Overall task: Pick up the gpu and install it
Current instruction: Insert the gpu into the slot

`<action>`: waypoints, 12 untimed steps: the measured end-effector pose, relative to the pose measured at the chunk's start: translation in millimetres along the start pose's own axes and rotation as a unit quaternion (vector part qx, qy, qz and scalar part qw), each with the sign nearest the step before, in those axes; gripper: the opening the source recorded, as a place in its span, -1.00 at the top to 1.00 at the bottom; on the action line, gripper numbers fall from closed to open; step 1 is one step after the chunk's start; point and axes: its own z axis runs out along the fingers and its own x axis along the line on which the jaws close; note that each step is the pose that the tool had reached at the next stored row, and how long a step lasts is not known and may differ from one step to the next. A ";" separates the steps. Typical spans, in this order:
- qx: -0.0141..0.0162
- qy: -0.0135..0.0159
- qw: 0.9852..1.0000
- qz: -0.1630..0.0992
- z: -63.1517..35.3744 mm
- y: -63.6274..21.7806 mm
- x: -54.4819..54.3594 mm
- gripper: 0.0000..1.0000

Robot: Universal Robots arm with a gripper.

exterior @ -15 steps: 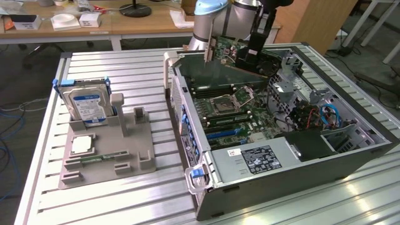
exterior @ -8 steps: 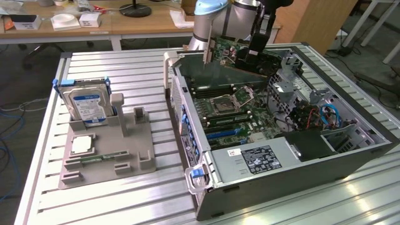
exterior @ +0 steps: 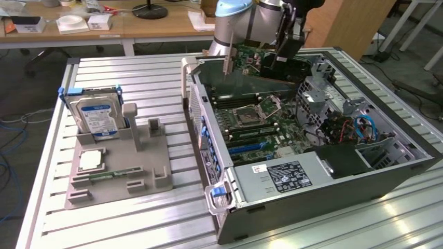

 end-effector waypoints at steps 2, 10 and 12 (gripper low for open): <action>-0.001 0.000 1.000 -0.019 0.3 0.0 0.0 0.47; -0.004 0.000 0.996 -0.086 0.9 0.0 0.0 0.47; -0.004 0.000 0.995 -0.104 1.2 0.0 0.1 0.47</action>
